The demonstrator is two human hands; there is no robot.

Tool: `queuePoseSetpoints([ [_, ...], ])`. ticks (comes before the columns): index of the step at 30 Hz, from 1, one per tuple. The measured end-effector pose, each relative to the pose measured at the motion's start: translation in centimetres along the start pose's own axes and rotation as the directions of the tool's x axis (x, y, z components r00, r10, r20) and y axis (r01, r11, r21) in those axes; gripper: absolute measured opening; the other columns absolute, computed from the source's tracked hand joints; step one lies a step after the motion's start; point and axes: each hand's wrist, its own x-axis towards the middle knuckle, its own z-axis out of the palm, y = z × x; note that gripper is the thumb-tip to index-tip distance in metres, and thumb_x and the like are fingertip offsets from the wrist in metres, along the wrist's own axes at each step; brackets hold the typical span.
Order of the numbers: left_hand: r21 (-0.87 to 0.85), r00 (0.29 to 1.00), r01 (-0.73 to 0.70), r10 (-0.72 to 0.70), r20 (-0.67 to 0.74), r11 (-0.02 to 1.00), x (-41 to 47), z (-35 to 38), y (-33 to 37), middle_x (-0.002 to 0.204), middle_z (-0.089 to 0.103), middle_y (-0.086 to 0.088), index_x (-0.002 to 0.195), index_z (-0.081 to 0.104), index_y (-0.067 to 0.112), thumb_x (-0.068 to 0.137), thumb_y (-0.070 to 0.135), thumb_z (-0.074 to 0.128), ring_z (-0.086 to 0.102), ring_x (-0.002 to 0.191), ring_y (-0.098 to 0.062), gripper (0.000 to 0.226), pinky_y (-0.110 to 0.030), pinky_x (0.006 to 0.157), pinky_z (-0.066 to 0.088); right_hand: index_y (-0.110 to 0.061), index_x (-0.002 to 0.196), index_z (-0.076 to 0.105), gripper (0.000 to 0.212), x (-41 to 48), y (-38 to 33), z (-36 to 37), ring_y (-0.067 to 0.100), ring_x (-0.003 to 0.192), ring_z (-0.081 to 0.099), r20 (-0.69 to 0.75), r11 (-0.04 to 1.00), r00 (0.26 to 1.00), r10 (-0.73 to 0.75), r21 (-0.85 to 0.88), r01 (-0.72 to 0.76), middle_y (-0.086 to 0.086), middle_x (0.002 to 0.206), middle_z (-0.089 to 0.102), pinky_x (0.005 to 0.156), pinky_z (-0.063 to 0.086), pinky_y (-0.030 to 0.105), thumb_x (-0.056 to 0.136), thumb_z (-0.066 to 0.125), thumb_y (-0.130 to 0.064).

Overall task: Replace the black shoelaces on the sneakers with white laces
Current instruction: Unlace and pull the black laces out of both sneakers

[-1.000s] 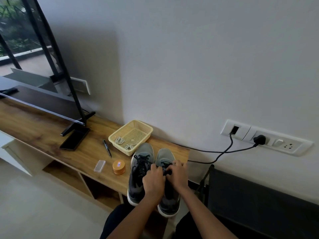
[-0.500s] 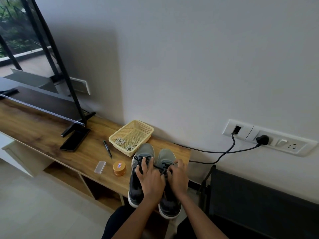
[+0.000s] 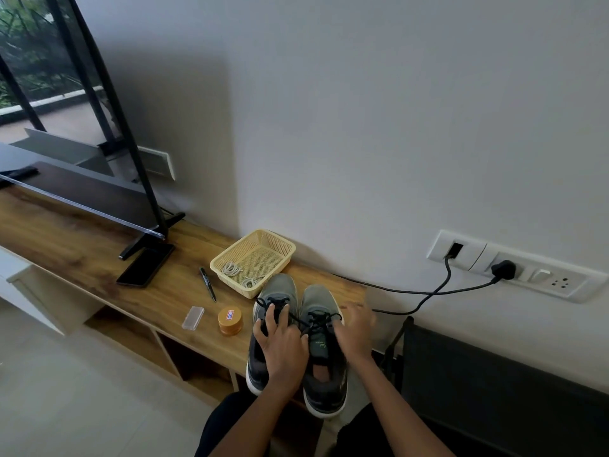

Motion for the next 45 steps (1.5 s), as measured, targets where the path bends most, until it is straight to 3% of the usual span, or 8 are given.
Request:
queuePoseSetpoints([
  [4, 0.003, 1.0, -0.005, 0.005, 0.011, 1.0, -0.1, 0.2, 0.4, 0.157, 0.015, 0.009, 0.103, 0.064, 0.026, 0.097, 0.042, 0.039, -0.006, 0.146, -0.021, 0.03, -0.046, 0.109, -0.003, -0.017, 0.085, 0.075, 0.012, -0.9, -0.7, 0.5, 0.036, 0.122, 0.04, 0.159, 0.864, 0.931, -0.328, -0.348, 0.364, 0.006, 0.131, 0.052, 0.096, 0.042, 0.044, 0.074, 0.071, -0.019],
  [11, 0.02, 1.0, -0.002, 0.002, 0.023, 1.0, 0.0, 0.1, 0.3, 0.158, 0.012, 0.008, 0.106, 0.063, 0.025, 0.098, 0.041, 0.036, -0.006, 0.146, -0.022, 0.033, -0.047, 0.108, -0.005, -0.019, 0.058, 0.07, 0.013, -1.0, -0.5, 1.6, 0.032, 0.106, 0.054, 0.113, 0.817, 0.914, -0.39, -0.415, 0.4, 0.001, 0.107, 0.065, 0.07, 0.051, 0.039, 0.065, 0.081, -0.017],
  [19, -0.007, 1.0, -0.014, 0.014, -0.003, 1.0, 0.0, -0.4, 0.3, 0.154, 0.024, 0.009, 0.098, 0.067, 0.025, 0.093, 0.041, 0.041, 0.004, 0.144, -0.02, 0.03, -0.044, 0.105, -0.005, -0.012, 0.085, 0.075, 0.011, -0.4, -0.4, -0.6, 0.023, 0.105, 0.044, -0.142, 0.991, 0.988, 0.067, -0.106, -0.083, 0.0, 0.107, 0.058, 0.073, 0.029, 0.021, 0.084, 0.065, -0.017],
  [26, 0.01, 1.0, -0.031, 0.031, -0.004, 0.999, 0.0, -0.2, 0.1, 0.154, 0.024, 0.011, 0.099, 0.067, 0.026, 0.093, 0.042, 0.042, 0.003, 0.144, -0.02, 0.031, -0.044, 0.105, -0.005, -0.008, 0.088, 0.069, 0.015, 0.2, 1.4, -2.6, 0.016, 0.073, 0.048, -0.011, 0.799, 0.854, 0.52, 0.36, -0.482, 0.008, 0.087, 0.064, 0.058, 0.04, 0.031, 0.09, 0.054, -0.006],
  [32, 0.011, 0.999, -0.037, 0.037, -0.013, 0.999, 0.0, 0.0, -0.1, 0.154, 0.022, 0.012, 0.1, 0.066, 0.028, 0.095, 0.044, 0.041, 0.001, 0.145, -0.019, 0.03, -0.043, 0.105, -0.004, -0.02, 0.111, 0.068, 0.032, 0.1, -0.8, -2.0, 0.03, 0.128, 0.033, -0.05, 0.991, 0.998, 0.048, -0.125, -0.054, 0.004, 0.135, 0.047, 0.102, 0.031, 0.039, 0.08, 0.064, -0.019],
  [36, 0.008, 0.999, -0.033, 0.033, 0.006, 0.999, -0.2, 0.0, 0.1, 0.156, 0.019, 0.01, 0.106, 0.064, 0.026, 0.097, 0.04, 0.038, -0.001, 0.145, -0.02, 0.031, -0.044, 0.105, -0.004, -0.022, 0.09, 0.073, 0.014, -0.7, -1.4, 0.3, 0.037, 0.133, 0.028, 0.191, 0.825, 0.933, -0.305, -0.437, 0.359, 0.004, 0.137, 0.047, 0.103, 0.031, 0.047, 0.079, 0.064, -0.022],
  [40, 0.009, 1.0, -0.023, 0.023, 0.014, 1.0, -0.2, 0.0, 0.0, 0.157, 0.017, 0.01, 0.108, 0.063, 0.026, 0.097, 0.04, 0.037, -0.002, 0.146, -0.02, 0.031, -0.043, 0.104, -0.005, -0.028, 0.103, 0.065, 0.026, -0.4, 0.7, 3.3, 0.032, 0.133, 0.025, 0.247, 0.838, 0.955, -0.165, -0.475, 0.268, 0.004, 0.143, 0.039, 0.099, 0.034, 0.045, 0.087, 0.045, -0.034],
  [45, 0.015, 1.0, -0.009, 0.009, 0.006, 1.0, -0.1, -0.3, 0.1, 0.156, 0.021, 0.008, 0.106, 0.065, 0.024, 0.096, 0.041, 0.038, 0.002, 0.145, -0.021, 0.033, -0.044, 0.104, -0.005, -0.025, 0.056, 0.07, 0.016, -0.8, -1.1, 0.2, 0.035, 0.103, 0.056, 0.055, 0.845, 0.942, -0.332, -0.426, 0.322, 0.0, 0.098, 0.067, 0.078, 0.047, 0.045, 0.059, 0.083, -0.016],
])
